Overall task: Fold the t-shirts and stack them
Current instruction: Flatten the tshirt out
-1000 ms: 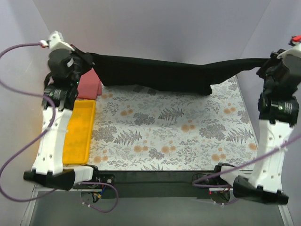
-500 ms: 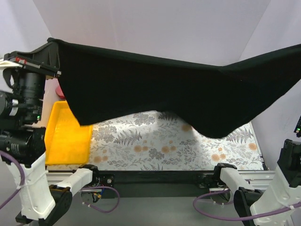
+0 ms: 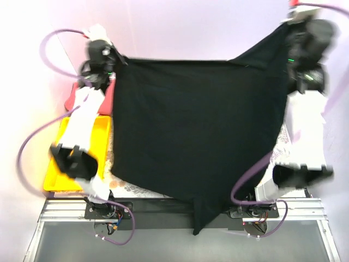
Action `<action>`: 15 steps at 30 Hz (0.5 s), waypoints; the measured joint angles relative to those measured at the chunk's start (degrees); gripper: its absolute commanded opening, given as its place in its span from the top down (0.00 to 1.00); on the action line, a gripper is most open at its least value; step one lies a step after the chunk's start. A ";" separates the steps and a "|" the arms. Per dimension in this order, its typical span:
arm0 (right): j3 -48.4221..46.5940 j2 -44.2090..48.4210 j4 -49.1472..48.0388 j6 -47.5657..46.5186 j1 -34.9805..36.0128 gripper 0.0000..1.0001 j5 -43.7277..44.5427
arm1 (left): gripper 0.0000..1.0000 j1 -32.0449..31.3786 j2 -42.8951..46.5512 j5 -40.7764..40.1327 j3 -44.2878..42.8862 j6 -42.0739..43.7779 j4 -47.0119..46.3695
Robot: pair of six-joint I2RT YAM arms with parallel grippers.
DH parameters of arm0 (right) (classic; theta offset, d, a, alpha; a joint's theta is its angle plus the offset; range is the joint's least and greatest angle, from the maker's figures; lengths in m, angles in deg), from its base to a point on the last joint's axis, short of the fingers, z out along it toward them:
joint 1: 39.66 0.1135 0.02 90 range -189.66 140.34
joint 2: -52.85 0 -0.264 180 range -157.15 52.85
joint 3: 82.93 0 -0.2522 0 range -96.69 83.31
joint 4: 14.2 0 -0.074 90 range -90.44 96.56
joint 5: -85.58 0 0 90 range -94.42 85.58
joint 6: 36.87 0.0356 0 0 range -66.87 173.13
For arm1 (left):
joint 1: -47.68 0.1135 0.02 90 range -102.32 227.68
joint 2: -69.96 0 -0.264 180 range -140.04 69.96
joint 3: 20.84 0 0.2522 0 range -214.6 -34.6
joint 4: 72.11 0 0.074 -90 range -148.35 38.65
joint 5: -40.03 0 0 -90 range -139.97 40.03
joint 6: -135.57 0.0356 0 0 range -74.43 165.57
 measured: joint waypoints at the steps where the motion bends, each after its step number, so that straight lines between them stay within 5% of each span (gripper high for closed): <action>1: 2.05 -3.39 -1.03 0.09 0.09 0.99 -0.11 | 1.00 0.00 -4.11 -0.33 0.39 0.04 -0.55; 7: 14.67 -20.79 -5.27 0.13 0.13 0.99 -0.04 | 1.00 0.24 -25.35 -2.14 2.03 0.02 -3.13; 15: 19.21 -33.46 -6.73 0.35 0.13 0.99 -0.07 | 1.00 1.55 -40.28 -2.32 1.57 -0.42 -4.20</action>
